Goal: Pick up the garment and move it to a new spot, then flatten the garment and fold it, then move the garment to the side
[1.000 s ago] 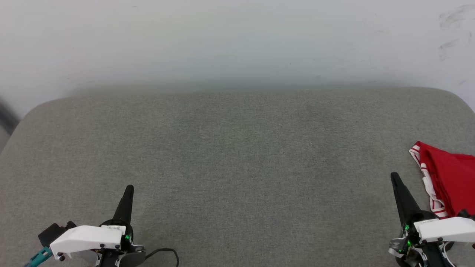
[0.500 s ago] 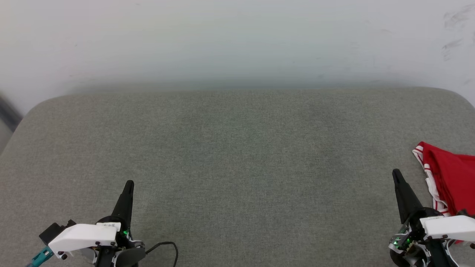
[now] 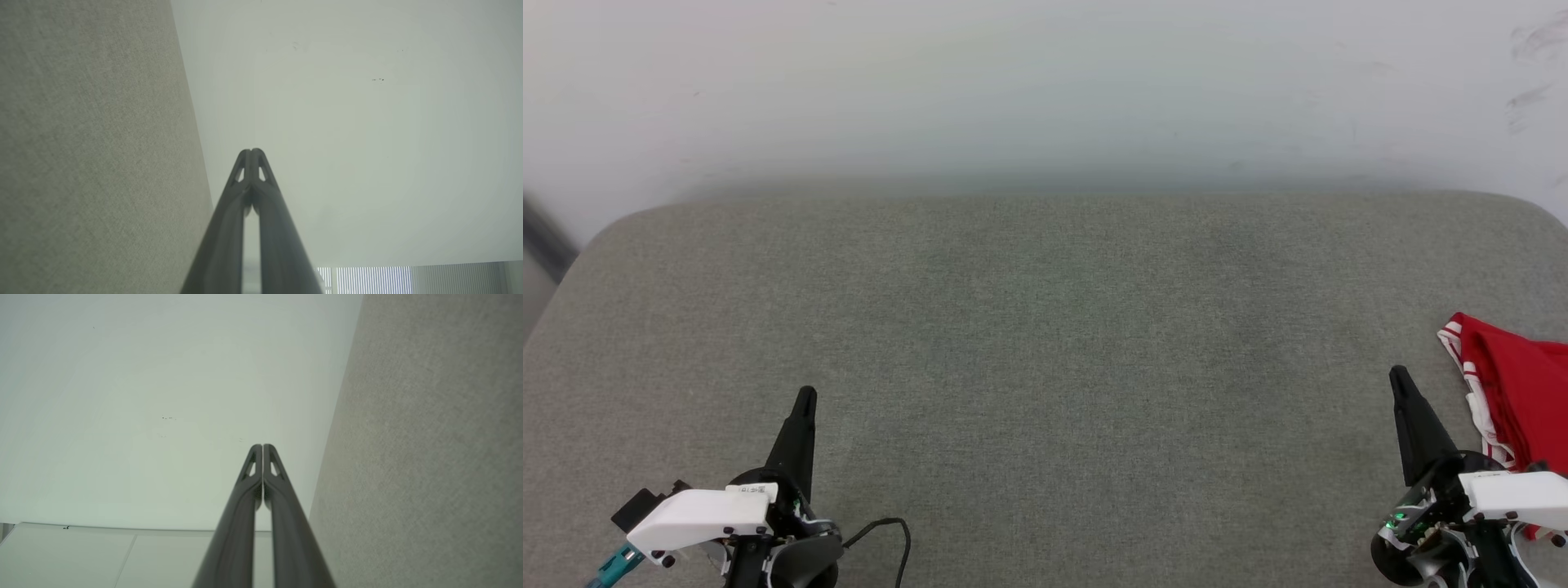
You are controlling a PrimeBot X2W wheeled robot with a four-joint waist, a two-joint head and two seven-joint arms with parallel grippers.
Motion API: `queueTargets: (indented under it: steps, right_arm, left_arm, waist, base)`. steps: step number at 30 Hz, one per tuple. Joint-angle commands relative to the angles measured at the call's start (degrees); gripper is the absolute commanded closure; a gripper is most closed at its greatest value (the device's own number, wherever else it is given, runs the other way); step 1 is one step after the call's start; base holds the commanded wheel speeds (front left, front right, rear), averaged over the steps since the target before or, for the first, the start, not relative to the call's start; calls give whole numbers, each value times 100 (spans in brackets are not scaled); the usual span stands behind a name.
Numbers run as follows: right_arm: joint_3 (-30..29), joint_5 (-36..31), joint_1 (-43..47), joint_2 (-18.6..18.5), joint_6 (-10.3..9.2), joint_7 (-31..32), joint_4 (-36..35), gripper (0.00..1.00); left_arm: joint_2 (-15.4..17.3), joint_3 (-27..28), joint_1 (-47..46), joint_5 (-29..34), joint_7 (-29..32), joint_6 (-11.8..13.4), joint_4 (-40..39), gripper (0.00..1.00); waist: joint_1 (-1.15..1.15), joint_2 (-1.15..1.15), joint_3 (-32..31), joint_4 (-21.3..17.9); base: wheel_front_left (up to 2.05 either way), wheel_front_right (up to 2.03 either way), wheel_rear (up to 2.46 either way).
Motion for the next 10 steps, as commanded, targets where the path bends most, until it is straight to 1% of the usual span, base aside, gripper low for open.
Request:
queueTargets:
  steps: [1,10]
  right_arm:
    - [-13,78,-85,33,0,28,18,100]
    - [-16,67,-77,34,0,24,16,100]
  left_arm:
    - [-19,33,-61,-54,29,-32,7,100]
    - [-17,30,-56,-42,25,-26,5,100]
  waist:
    - [0,0,2,3]
    - [0,0,2,3]
  base:
    - [0,0,0]
    - [0,0,0]
